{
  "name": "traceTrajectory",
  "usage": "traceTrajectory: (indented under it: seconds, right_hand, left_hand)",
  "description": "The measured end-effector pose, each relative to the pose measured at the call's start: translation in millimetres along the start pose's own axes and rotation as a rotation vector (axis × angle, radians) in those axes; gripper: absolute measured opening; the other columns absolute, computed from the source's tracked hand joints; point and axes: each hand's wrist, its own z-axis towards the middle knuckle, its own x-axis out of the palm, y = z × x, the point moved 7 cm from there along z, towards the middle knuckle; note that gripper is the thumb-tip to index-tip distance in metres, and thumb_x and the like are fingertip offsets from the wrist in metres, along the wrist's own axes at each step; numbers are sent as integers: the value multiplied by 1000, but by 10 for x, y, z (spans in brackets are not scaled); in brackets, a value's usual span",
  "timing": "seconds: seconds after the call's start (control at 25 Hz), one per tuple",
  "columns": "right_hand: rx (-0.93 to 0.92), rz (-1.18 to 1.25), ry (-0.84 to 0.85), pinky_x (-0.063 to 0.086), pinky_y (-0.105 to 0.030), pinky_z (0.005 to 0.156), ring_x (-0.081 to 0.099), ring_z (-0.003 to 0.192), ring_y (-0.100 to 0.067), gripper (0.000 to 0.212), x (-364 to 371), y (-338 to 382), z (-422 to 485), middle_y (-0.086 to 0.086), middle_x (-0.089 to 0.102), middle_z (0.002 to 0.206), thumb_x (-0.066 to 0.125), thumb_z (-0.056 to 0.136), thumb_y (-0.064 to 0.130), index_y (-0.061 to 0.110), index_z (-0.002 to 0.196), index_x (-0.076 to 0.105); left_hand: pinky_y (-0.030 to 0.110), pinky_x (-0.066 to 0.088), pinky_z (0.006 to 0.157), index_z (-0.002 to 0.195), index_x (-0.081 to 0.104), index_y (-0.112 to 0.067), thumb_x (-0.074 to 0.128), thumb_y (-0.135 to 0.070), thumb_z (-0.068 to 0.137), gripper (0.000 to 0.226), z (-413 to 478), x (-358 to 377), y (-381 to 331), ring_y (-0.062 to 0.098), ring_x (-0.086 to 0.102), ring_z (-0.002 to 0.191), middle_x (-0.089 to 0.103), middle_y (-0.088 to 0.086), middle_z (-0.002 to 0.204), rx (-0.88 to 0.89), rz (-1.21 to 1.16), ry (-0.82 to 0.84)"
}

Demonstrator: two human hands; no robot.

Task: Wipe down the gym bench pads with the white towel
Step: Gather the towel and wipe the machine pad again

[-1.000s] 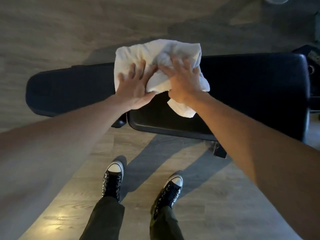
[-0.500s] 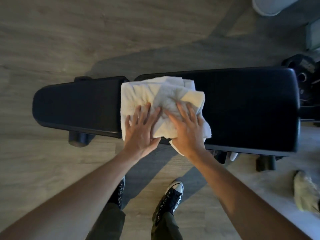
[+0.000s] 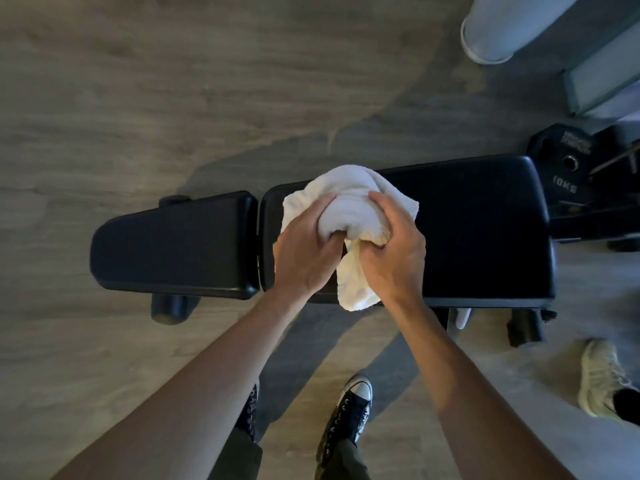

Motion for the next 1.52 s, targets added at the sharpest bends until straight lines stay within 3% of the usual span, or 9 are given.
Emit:
traceTrajectory:
  seconds: [0.2, 0.36, 0.56, 0.84, 0.96, 1.24, 1.32, 1.4, 1.52]
  right_hand:
    - [-15, -5, -152, 58, -41, 90, 63, 115, -16, 70, -1078, 645, -83, 7, 63, 138, 63, 74, 6, 30, 139, 57]
    - [26, -14, -324, 57, -35, 89, 61, 112, -9, 63, -2204, 1115, -224, 21, 60, 127, 69, 81, 13, 41, 135, 56]
    - [63, 32, -571, 54, -31, 85, 63, 107, -10, 59, -3742, 1594, -444, 9, 68, 129, 68, 83, 20, 41, 136, 57]
    - [110, -57, -808, 40, -13, 71, 62, 100, -9, 54, -5451, 1596, -622, 7, 72, 122, 71, 81, 19, 34, 132, 64]
    - [77, -86, -822, 43, -23, 74, 65, 105, -15, 54, -6008, 1562, -638, 6, 73, 117, 61, 74, 28, 29, 128, 67]
    - [45, -294, -1077, 43, -29, 78, 61, 113, -15, 60, -6969, 1247, -851, 10, 65, 135, 68, 76, 19, 34, 133, 60]
    - [93, -406, -972, 44, -31, 72, 64, 112, -23, 63, -6799, 899, -858, 7, 64, 136, 63, 74, 15, 33, 134, 58]
    - [203, -467, -629, 50, -41, 83, 55, 128, -31, 71, -6243, 403, -786, 2, 51, 149, 54, 74, 15, 36, 141, 47]
    - [334, -639, -126, 12, -64, 120, -1, 156, -43, 93, -5347, -201, -756, -8, -2, 172, 58, 84, 42, 41, 160, 5]
  left_hand:
    - [39, 55, 81, 143, 53, -37, 40, -52, 81, 65, -60, -242, -1322, 18, 69, 102, 75, -8, 117, 311, 110, 101]
    - [45, 58, 86, 143, 54, -39, 41, -53, 83, 63, -216, -245, -2640, 20, 69, 111, 73, -9, 125, 530, 198, 202]
    - [44, 55, 94, 143, 56, -36, 49, -47, 84, 60, -602, -1, -4431, 25, 69, 115, 73, -1, 129, 799, 204, 261]
    - [29, 50, 74, 135, 61, -34, 52, -42, 93, 44, -1140, 853, -6035, 24, 73, 92, 78, 1, 103, 1136, 271, 265]
    - [28, 40, 71, 137, 61, -33, 54, -39, 93, 45, -1299, 1157, -6530, 25, 73, 89, 78, 2, 100, 1216, 274, 252]
    - [52, 49, 104, 152, 44, -25, 52, -37, 96, 57, -1677, 1981, -7378, 35, 46, 144, 43, 9, 162, 1522, 320, 416]
    - [50, 44, 112, 158, 33, -26, 57, -27, 97, 66, -1599, 2305, -7026, 31, 36, 151, 30, 7, 169, 1568, 521, 563]
    - [40, 20, 128, 163, 10, -32, 57, -17, 99, 81, -1429, 2610, -6286, 21, 13, 159, 7, 0, 174, 1517, 862, 785]
    - [33, 10, 127, 163, -2, -33, 55, -14, 95, 91, -1200, 2748, -5470, 18, 7, 160, 4, 0, 174, 1463, 1167, 846]
